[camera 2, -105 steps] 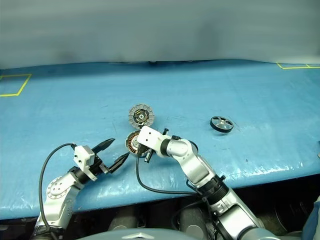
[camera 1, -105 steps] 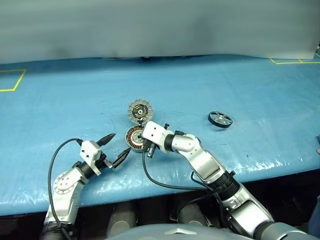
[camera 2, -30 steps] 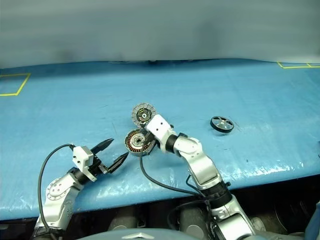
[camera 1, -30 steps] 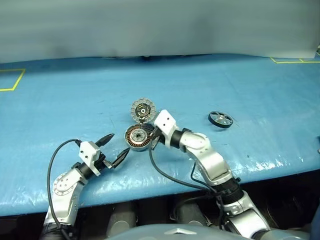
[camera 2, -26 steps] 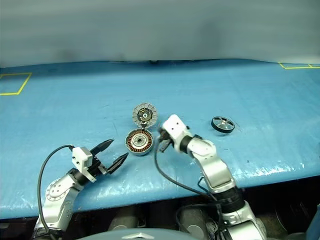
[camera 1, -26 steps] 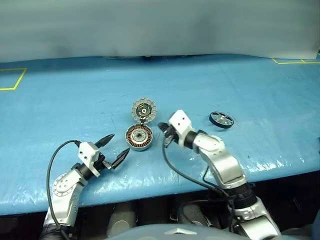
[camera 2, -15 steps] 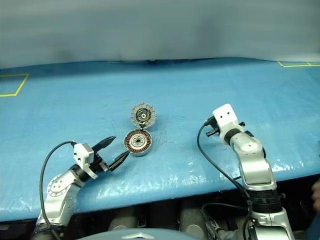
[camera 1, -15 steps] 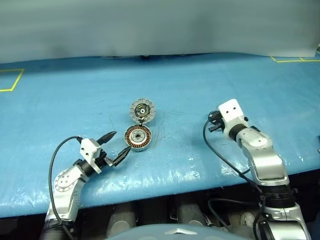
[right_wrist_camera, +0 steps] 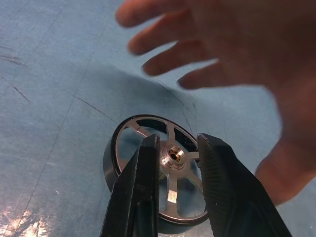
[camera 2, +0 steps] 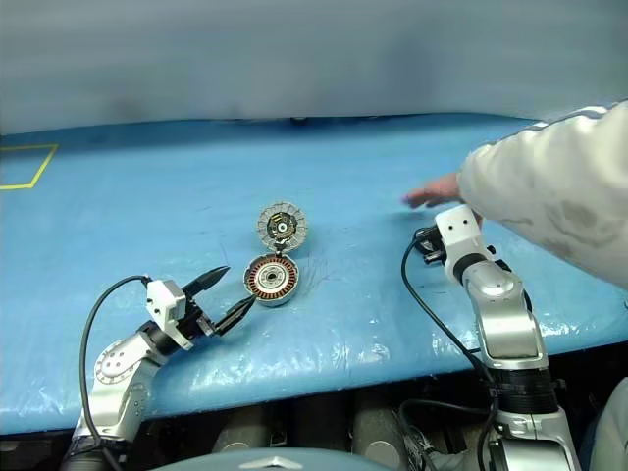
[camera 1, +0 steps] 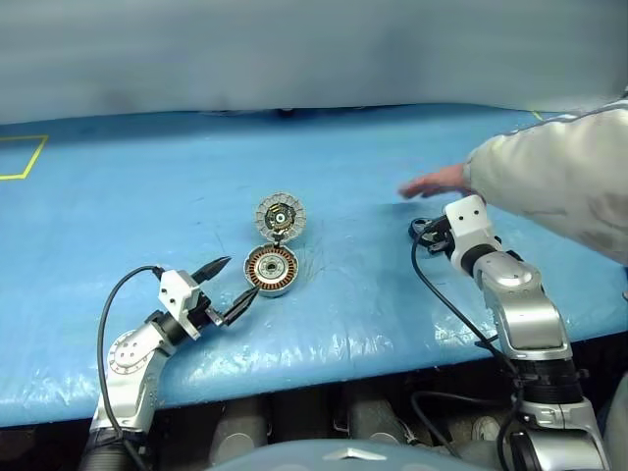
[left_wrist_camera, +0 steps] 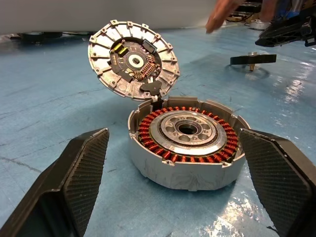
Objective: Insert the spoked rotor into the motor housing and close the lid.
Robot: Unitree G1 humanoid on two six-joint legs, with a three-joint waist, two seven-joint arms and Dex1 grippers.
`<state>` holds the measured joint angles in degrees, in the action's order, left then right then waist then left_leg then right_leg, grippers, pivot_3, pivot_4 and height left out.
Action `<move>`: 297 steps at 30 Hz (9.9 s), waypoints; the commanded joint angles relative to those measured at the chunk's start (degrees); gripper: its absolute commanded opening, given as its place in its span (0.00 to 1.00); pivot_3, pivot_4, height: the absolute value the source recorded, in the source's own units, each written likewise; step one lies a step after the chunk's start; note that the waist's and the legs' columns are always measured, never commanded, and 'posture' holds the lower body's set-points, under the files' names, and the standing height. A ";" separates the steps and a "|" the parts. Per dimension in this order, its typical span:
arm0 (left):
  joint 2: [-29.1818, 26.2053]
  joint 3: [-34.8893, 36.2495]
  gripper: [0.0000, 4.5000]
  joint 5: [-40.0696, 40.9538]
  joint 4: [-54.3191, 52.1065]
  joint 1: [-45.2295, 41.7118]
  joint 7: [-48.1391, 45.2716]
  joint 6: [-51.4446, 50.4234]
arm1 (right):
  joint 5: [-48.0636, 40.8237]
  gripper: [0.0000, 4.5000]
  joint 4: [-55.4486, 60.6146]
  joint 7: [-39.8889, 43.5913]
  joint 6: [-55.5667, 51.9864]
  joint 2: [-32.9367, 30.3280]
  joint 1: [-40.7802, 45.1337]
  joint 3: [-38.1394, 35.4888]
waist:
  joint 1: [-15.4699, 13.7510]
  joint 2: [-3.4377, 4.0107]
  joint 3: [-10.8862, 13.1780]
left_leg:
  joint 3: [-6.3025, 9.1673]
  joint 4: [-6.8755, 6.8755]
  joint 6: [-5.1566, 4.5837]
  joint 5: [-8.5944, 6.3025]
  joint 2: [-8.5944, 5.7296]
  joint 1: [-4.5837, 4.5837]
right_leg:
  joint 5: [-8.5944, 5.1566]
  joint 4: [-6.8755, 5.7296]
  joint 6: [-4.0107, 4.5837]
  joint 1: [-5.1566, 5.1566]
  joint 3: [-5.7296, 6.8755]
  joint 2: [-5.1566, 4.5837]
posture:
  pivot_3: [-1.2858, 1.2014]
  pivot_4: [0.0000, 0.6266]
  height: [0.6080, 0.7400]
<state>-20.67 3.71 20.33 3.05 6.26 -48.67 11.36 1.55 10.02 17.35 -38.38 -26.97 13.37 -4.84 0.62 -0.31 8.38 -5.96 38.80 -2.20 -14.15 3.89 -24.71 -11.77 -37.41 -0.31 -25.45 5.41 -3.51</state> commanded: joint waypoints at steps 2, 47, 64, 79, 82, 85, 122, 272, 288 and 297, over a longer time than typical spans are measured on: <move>-0.32 0.08 1.00 -0.13 -0.61 0.00 0.28 0.07 | -0.55 0.28 2.50 -0.84 -0.35 -0.23 0.58 -2.13 | 0.00 0.00 0.00 | 0.00 0.00 0.00 0.00 0.00 0.00 | 0.01 0.00 -0.01 0.01 0.00 0.00 | 0.52 0.24 1.00; -0.64 0.01 1.00 -0.46 -0.87 0.83 1.55 0.67 | -8.55 0.28 -7.36 11.66 7.57 7.87 9.12 15.48 | 0.07 0.00 0.00 | 0.00 0.11 -0.02 0.01 -0.06 0.02 | 0.17 -0.13 -0.28 0.05 -0.04 0.02 | 0.52 0.24 1.00; -0.57 0.04 1.00 -0.55 -0.12 0.93 2.38 1.25 | -3.37 0.28 -17.12 14.18 10.67 8.06 12.10 18.77 | 0.15 0.00 -0.02 | -0.01 0.27 0.01 0.03 0.00 0.14 | 0.14 -0.39 -0.24 0.07 -0.05 0.01 | 0.52 0.24 1.00; -0.40 -0.09 1.00 -0.38 0.47 0.53 2.07 1.42 | -2.03 0.00 -20.00 14.97 10.27 7.85 11.66 18.21 | 0.10 -0.04 -0.09 | -0.02 0.29 0.01 0.04 0.02 0.17 | 0.14 -0.41 -0.22 0.09 -0.07 0.00 | 0.52 0.24 1.00; -0.35 0.07 1.00 -0.08 0.35 0.65 2.00 1.53 | -3.66 0.00 -18.25 13.93 9.83 8.66 10.89 15.75 | 0.11 -0.04 -0.09 | -0.02 0.29 0.01 0.03 0.03 0.18 | 0.11 -0.41 -0.18 0.09 -0.07 0.00 | 0.52 0.24 1.00; 0.04 0.56 1.00 0.98 0.13 0.81 1.90 1.53 | -5.56 0.00 -15.26 13.00 8.94 8.96 9.76 12.70 | -0.03 -0.04 -0.09 | -0.02 0.28 0.01 0.03 0.03 0.15 | 0.10 -0.41 -0.16 0.08 -0.07 0.00 | 0.52 0.24 1.00; 0.39 1.04 1.00 2.60 -0.86 1.44 -1.23 3.20 | -26.46 0.00 -5.67 23.40 2.52 16.10 5.36 16.16 | 0.04 -0.02 -0.06 | 0.05 0.29 0.00 0.02 0.02 0.07 | 0.02 -0.40 -0.02 0.04 -0.03 0.01 | 0.52 0.24 1.00; -2.34 5.78 1.00 7.50 -4.03 5.81 -2.56 -0.59 | -15.82 0.01 -10.32 27.97 16.63 21.14 12.22 20.40 | 0.55 0.07 0.00 | 0.05 0.21 0.11 0.09 0.10 0.07 | 0.01 -0.40 0.06 -0.01 0.07 0.00 | 0.52 0.24 1.00; -1.38 5.01 1.00 6.99 -4.73 6.36 -1.18 -0.54 | -3.78 1.00 -19.11 22.61 28.28 21.52 14.25 27.38 | 0.53 0.07 0.00 | 0.05 0.21 0.11 0.09 0.10 0.08 | -0.01 -0.41 0.09 -0.01 0.07 0.02 | 0.52 0.24 1.00; -1.43 4.71 1.00 6.53 -4.52 6.01 -1.08 -0.87 | -2.48 1.00 -21.41 22.19 27.93 23.07 14.34 28.20 | 0.55 0.07 0.00 | 0.05 0.21 0.11 0.09 0.11 0.09 | -0.03 -0.41 0.12 0.00 0.06 0.02 | 0.52 0.24 1.00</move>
<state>-22.12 8.37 27.13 0.34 12.56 -49.97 10.34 -1.08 -11.46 39.83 -11.18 -4.56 26.50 23.30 1.17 -0.24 8.38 -5.92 39.02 -2.09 -14.06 3.99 -24.62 -11.80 -37.82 -0.20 -25.45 5.47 -3.49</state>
